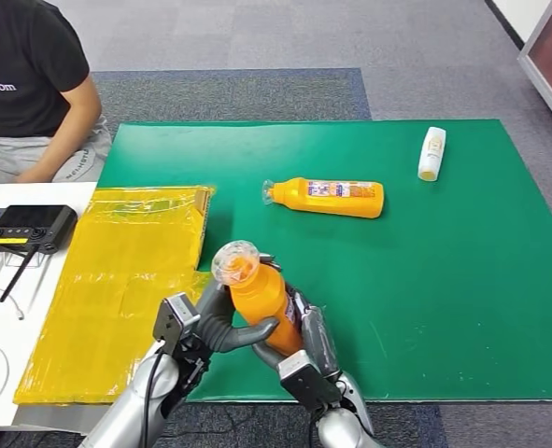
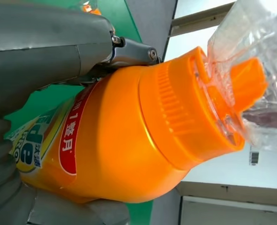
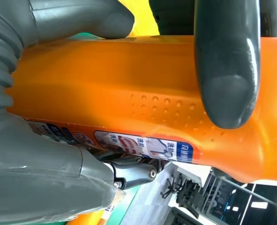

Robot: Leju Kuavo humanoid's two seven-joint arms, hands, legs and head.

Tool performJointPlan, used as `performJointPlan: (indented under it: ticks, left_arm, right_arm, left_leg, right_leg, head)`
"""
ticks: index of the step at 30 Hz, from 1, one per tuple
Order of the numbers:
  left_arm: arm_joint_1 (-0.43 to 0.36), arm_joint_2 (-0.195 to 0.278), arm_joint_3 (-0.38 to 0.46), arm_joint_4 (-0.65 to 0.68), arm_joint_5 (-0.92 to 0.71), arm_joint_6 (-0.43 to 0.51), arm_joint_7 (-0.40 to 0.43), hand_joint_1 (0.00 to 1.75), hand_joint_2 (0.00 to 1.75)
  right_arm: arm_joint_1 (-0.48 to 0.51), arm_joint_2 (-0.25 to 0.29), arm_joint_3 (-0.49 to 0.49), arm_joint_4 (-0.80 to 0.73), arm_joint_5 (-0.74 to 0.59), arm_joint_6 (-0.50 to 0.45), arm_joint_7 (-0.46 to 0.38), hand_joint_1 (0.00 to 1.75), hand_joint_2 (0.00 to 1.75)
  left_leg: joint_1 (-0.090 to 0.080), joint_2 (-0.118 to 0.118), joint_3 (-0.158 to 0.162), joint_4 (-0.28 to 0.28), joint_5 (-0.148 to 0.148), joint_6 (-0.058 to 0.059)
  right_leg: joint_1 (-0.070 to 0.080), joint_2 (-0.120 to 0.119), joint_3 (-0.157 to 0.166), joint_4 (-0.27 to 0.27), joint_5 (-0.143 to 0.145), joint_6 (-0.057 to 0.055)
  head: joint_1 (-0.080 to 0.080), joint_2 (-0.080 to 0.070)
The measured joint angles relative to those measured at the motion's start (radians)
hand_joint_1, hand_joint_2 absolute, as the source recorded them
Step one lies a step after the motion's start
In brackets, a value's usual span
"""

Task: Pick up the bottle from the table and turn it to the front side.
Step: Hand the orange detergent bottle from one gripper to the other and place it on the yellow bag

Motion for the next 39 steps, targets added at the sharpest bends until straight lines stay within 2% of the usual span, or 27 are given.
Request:
performJointPlan:
  ticks: [7, 8, 9, 12, 18, 19, 27, 39]
  left_arm:
    - [0.001, -0.001, 0.014, 0.005, 0.042, 0.000, -0.001, 1.75, 1.75]
    - [0.001, -0.001, 0.015, 0.005, 0.039, 0.005, -0.003, 1.75, 1.75]
    - [0.001, -0.001, 0.016, 0.005, 0.032, 0.011, -0.007, 1.75, 1.75]
    - [0.003, 0.002, 0.019, -0.001, -0.016, 0.039, -0.025, 1.75, 1.75]
    - [0.017, 0.052, 0.036, -0.049, -0.142, 0.105, -0.043, 1.75, 1.75]
    - [0.021, 0.063, 0.048, -0.058, -0.159, 0.116, -0.045, 1.75, 1.75]
    - [0.066, 0.175, 0.142, -0.145, -0.355, 0.194, -0.045, 1.75, 1.75]
    - [0.083, 0.337, 0.258, -0.245, -0.462, 0.161, 0.006, 1.75, 1.75]
  right_arm:
    - [0.003, 0.000, 0.003, -0.003, -0.002, 0.000, -0.002, 1.75, 1.75]
    - [0.004, 0.000, 0.003, -0.003, -0.002, 0.000, -0.002, 1.70, 1.75]
    - [0.004, 0.000, 0.003, -0.003, -0.003, 0.000, -0.002, 1.52, 1.75]
    - [0.004, 0.000, 0.004, -0.003, -0.006, 0.000, -0.005, 0.71, 1.75]
    - [0.006, 0.000, 0.005, -0.003, -0.014, -0.005, -0.015, 0.04, 1.75]
    - [0.007, 0.000, 0.004, -0.003, -0.017, -0.008, -0.017, 0.00, 1.75]
    - [0.019, 0.000, -0.009, -0.003, -0.037, -0.013, -0.031, 0.00, 1.75]
    - [0.022, 0.001, -0.013, 0.004, -0.071, 0.004, -0.050, 0.00, 1.75]
  left_leg:
    - [0.000, 0.000, 0.000, 0.000, 0.000, 0.000]
    - [0.000, 0.000, 0.000, 0.000, 0.000, 0.000]
    - [0.000, 0.000, 0.000, 0.000, 0.000, 0.000]
    - [0.000, 0.000, 0.000, 0.000, 0.000, 0.000]
    - [0.000, 0.000, 0.000, 0.000, 0.000, 0.000]
    - [0.000, 0.000, 0.000, 0.000, 0.000, -0.001]
    - [0.000, 0.000, -0.001, 0.000, 0.001, -0.002]
    - [0.000, 0.000, -0.001, 0.000, 0.002, -0.002]
  right_leg:
    - [0.000, 0.000, 0.000, 0.000, 0.000, 0.000]
    - [0.000, 0.000, 0.000, 0.000, 0.000, 0.000]
    - [0.000, 0.000, 0.000, 0.000, 0.000, 0.000]
    - [0.000, 0.000, 0.000, 0.000, 0.000, 0.000]
    - [0.000, 0.000, 0.000, 0.000, 0.000, 0.000]
    - [0.000, 0.000, -0.001, 0.000, 0.000, 0.000]
    - [0.000, 0.000, -0.002, 0.001, 0.000, -0.001]
    - [0.001, 0.000, -0.002, 0.001, 0.000, -0.001]
  head:
    - [0.000, 0.000]
    - [0.000, 0.000]
    - [0.000, 0.000]
    - [0.000, 0.000]
    - [0.000, 0.000]
    - [0.000, 0.000]
    - [0.000, 0.000]
    - [0.000, 0.000]
